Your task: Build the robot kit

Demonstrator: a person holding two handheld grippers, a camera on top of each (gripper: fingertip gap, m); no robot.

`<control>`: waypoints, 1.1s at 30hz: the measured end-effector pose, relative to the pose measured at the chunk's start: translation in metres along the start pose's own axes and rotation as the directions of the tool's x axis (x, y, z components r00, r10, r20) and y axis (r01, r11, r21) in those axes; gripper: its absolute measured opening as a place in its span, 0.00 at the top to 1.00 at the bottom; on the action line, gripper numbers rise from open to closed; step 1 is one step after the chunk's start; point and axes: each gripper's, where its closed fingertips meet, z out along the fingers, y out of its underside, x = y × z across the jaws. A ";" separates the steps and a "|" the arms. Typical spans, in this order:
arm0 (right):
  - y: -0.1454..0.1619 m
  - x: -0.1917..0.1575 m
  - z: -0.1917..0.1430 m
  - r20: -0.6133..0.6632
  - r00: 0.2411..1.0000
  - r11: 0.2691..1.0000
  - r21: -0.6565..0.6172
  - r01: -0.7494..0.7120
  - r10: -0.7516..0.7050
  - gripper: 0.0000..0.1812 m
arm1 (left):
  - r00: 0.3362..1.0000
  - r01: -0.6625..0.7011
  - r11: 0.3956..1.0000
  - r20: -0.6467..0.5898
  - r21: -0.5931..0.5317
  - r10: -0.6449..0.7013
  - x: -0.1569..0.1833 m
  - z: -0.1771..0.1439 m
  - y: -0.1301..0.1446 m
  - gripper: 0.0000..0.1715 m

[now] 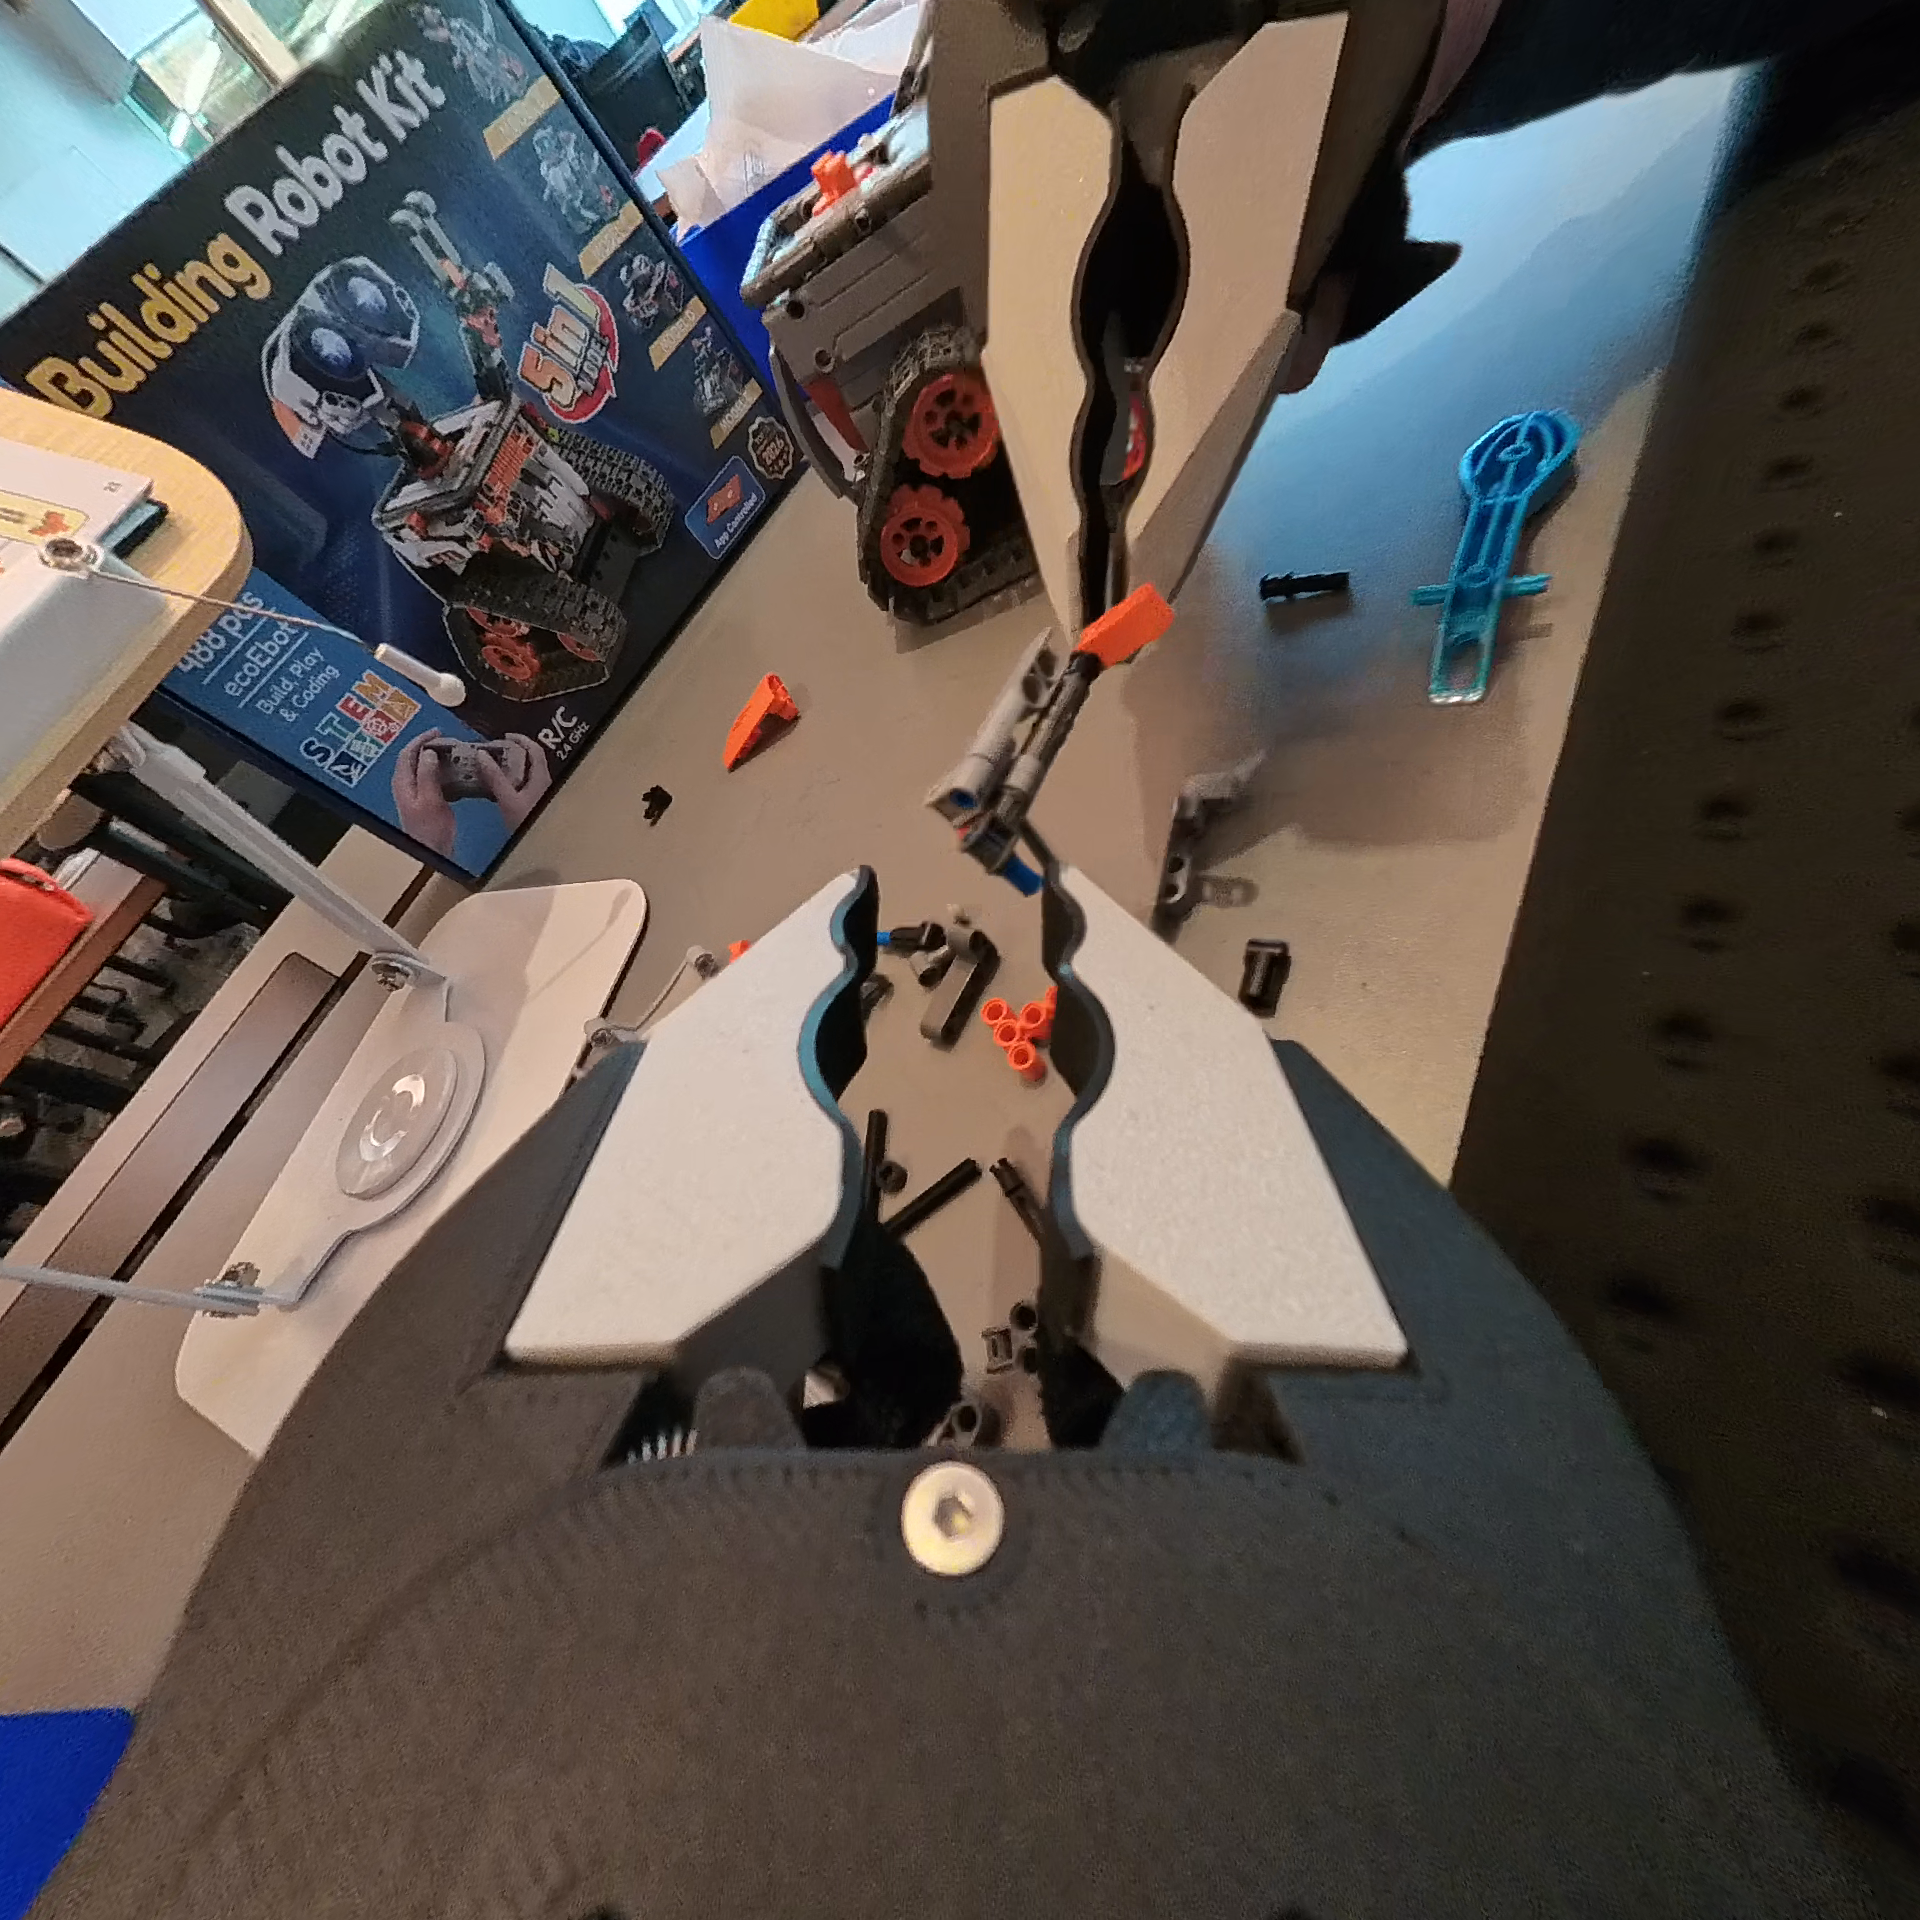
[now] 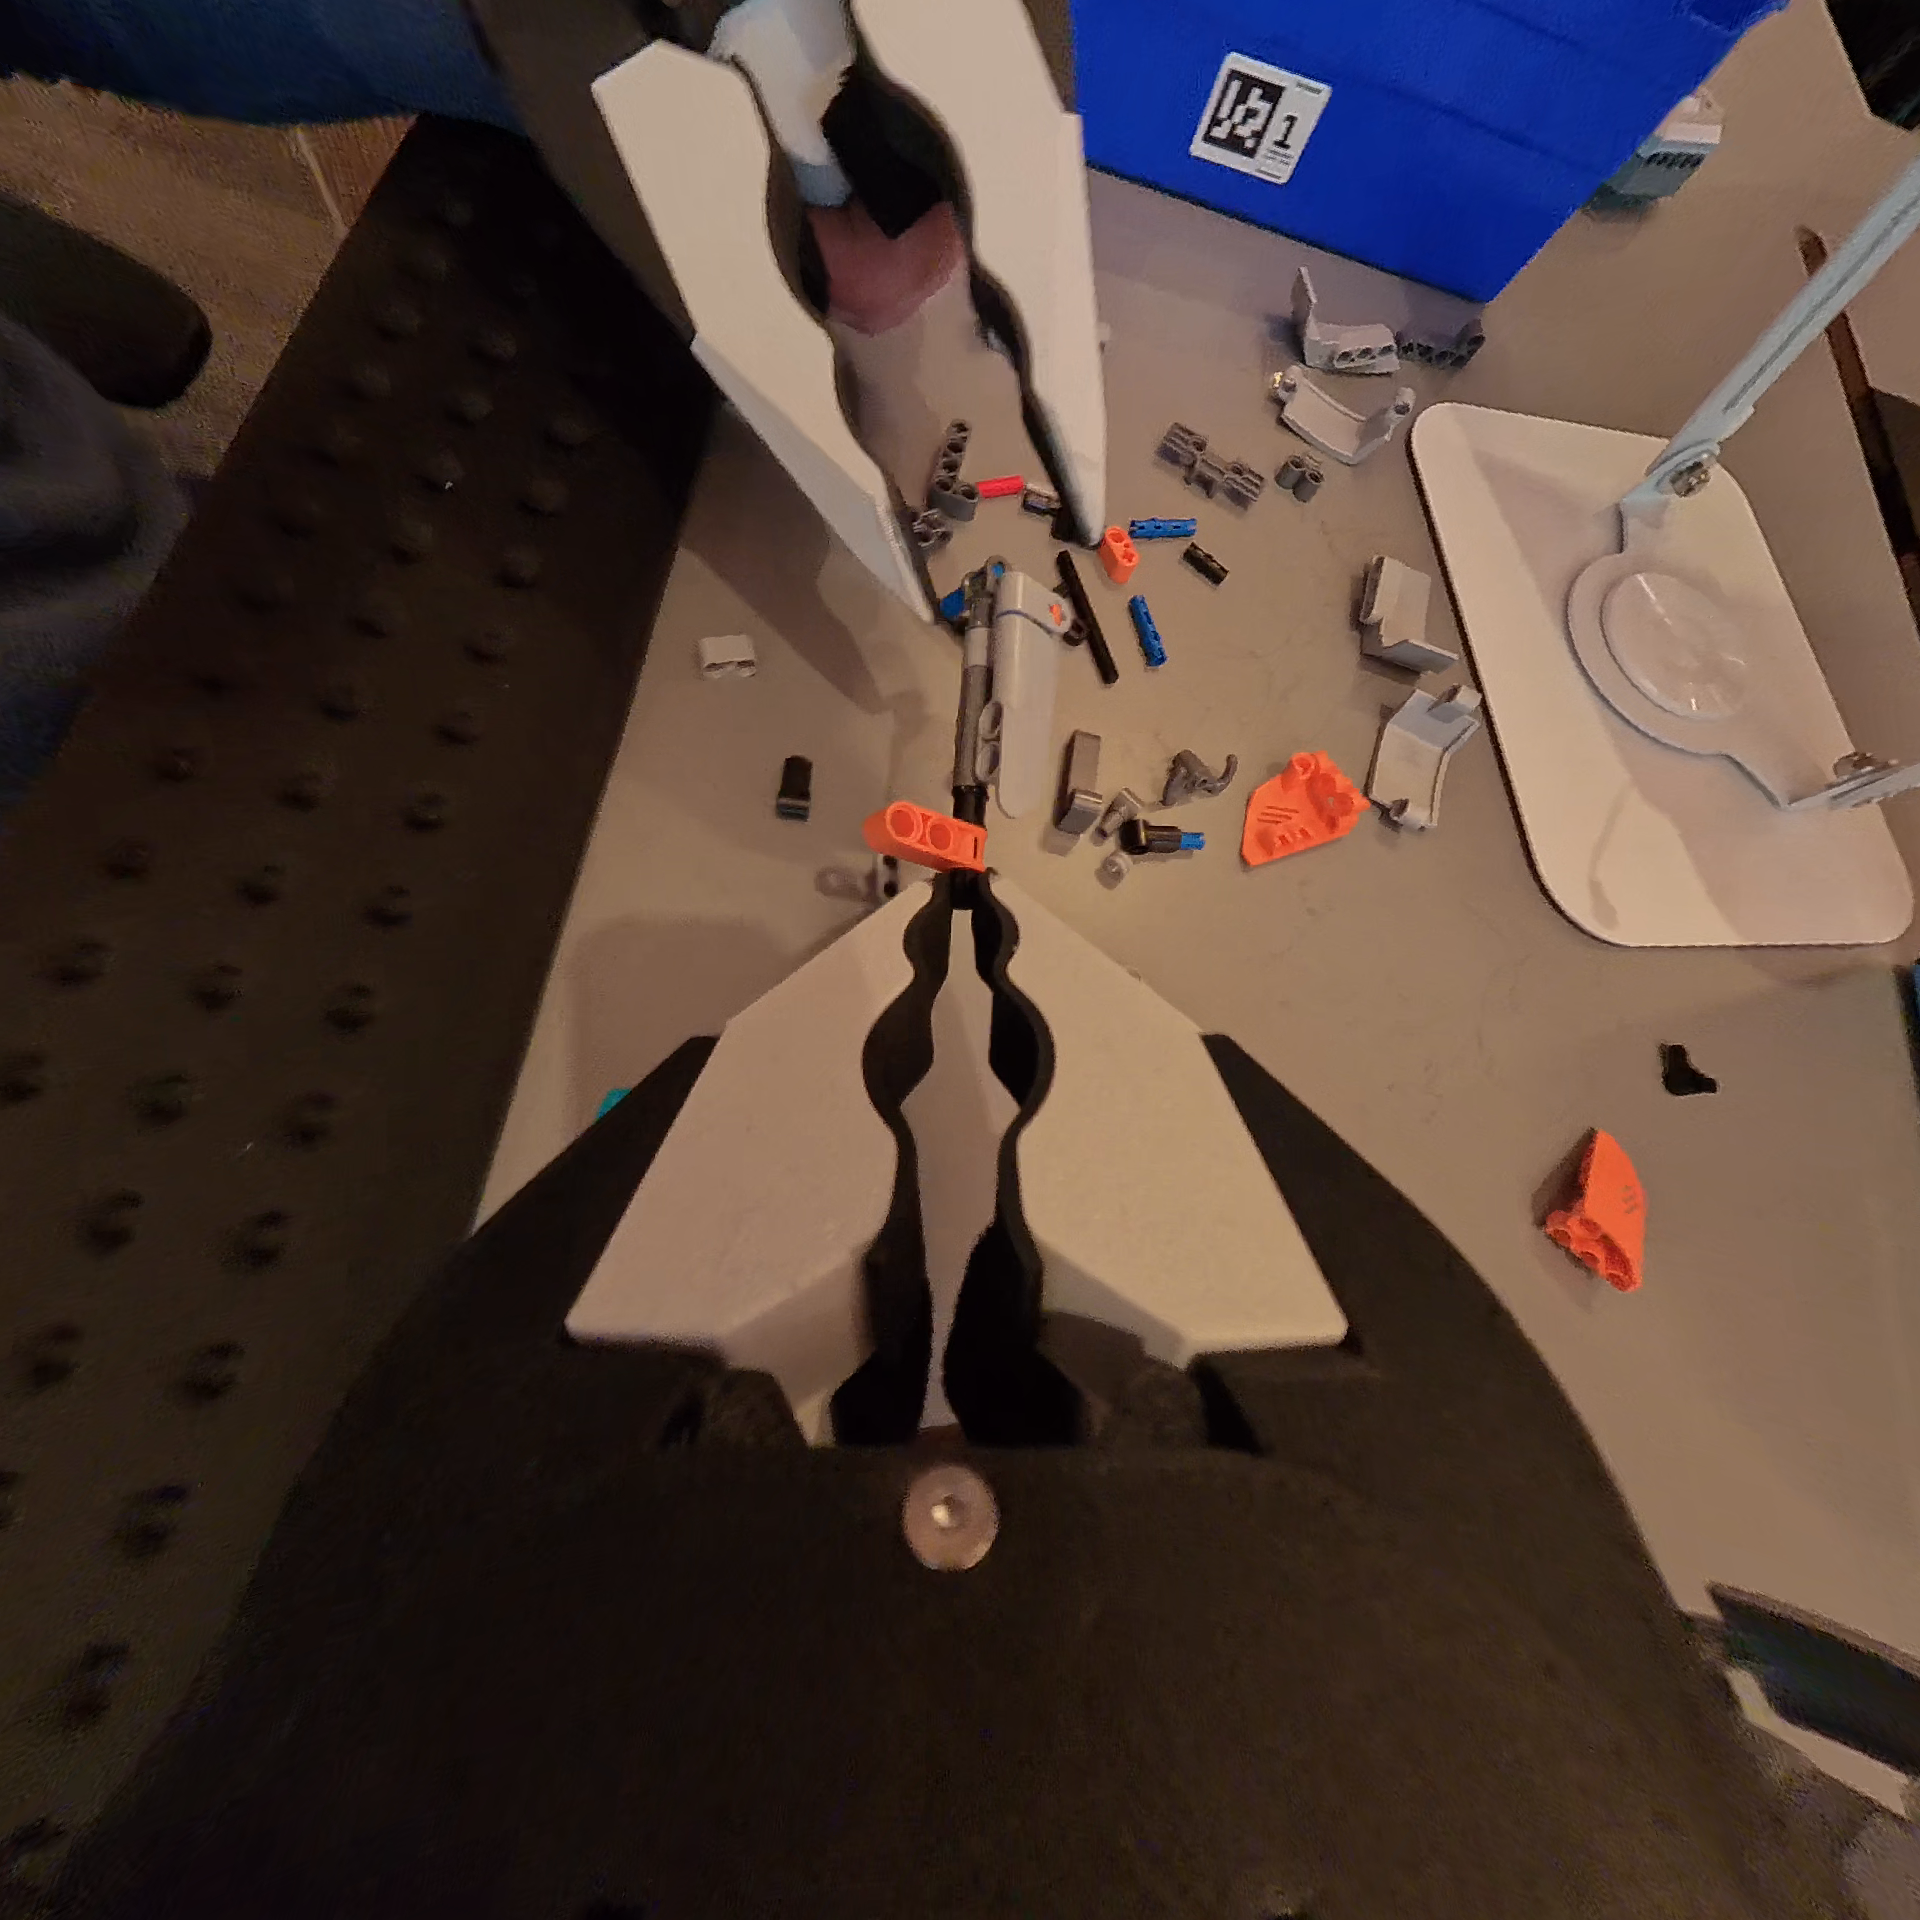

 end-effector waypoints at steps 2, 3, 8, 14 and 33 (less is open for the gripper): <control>-0.001 -0.006 -0.007 -0.031 0.999 0.999 -0.028 0.040 -0.041 0.99 | 1.000 -0.003 1.000 -0.016 0.021 0.003 0.004 -0.002 -0.005 0.82; -0.002 -0.010 -0.010 -0.047 0.998 0.998 -0.033 0.048 -0.050 0.99 | 1.000 -0.010 1.000 -0.023 0.028 0.010 0.005 -0.003 -0.006 0.82; 0.006 -0.030 -0.019 -0.131 0.991 0.998 -0.047 0.031 -0.037 0.99 | 0.994 -0.046 0.995 -0.090 0.091 0.054 0.021 -0.007 -0.019 0.82; 0.016 -0.029 -0.025 -0.194 0.981 1.000 -0.023 -0.015 0.010 0.99 | 0.987 -0.098 0.991 -0.119 0.093 0.109 0.036 -0.005 -0.026 0.83; 0.004 -0.014 -0.025 -0.344 0.926 0.988 -0.041 0.151 -0.156 0.99 | 0.999 -0.019 0.999 -0.028 0.046 0.021 0.021 0.004 -0.025 0.81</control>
